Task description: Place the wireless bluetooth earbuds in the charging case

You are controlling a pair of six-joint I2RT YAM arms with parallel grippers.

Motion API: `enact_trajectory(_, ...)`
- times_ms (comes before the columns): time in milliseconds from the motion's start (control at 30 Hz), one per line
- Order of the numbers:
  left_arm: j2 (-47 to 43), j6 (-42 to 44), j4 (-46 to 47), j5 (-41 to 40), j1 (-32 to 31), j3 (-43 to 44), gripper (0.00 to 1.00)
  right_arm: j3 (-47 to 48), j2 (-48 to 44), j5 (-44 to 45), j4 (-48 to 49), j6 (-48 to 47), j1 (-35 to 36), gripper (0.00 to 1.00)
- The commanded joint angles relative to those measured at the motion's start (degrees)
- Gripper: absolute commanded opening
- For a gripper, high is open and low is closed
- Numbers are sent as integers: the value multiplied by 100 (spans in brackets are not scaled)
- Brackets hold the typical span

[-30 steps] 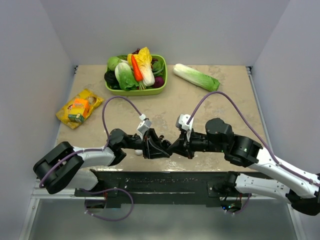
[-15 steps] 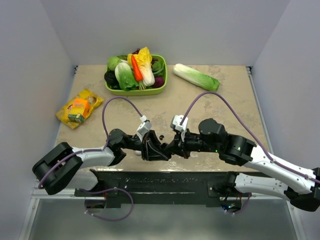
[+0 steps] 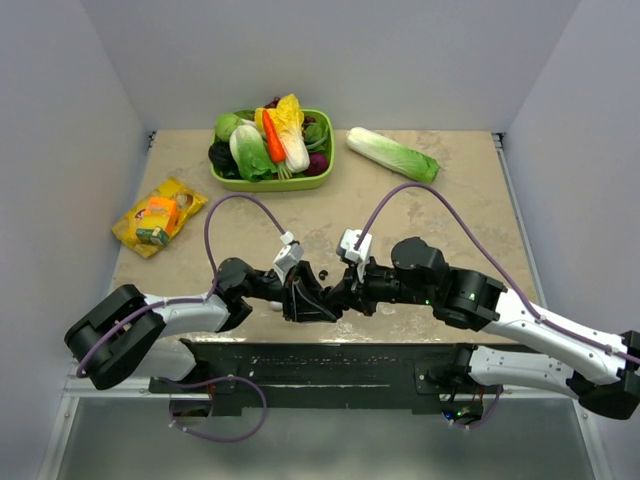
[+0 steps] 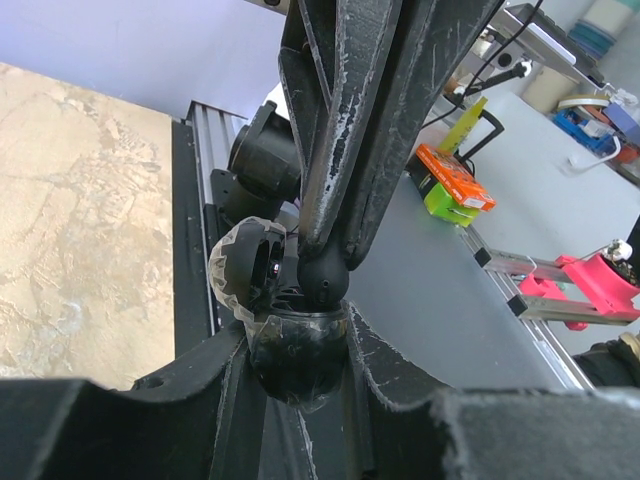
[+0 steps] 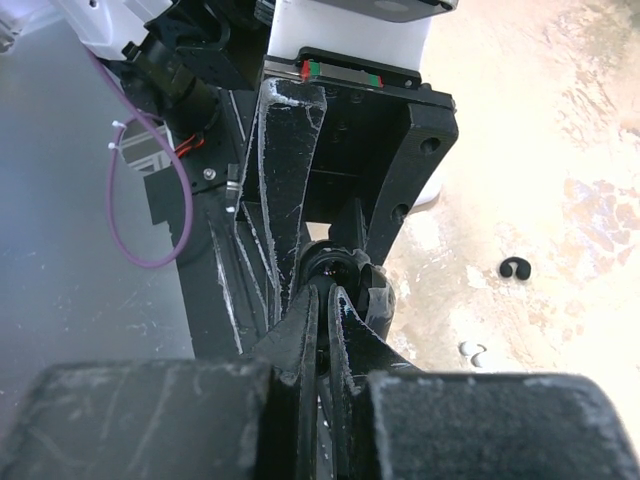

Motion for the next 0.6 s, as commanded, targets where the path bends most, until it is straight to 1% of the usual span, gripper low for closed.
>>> enact_trajectory(0,-79,37,3505,20,-55,126,0,75,36,136,247,-34,83,0)
enact_trajectory(267,-79,46,3505,3,-73,170,0,-4,141,496,256,28,188,0)
enact_trajectory(567,-106,46,3505,-6,-82,214,0,-92,194,531,291,-25,302,0)
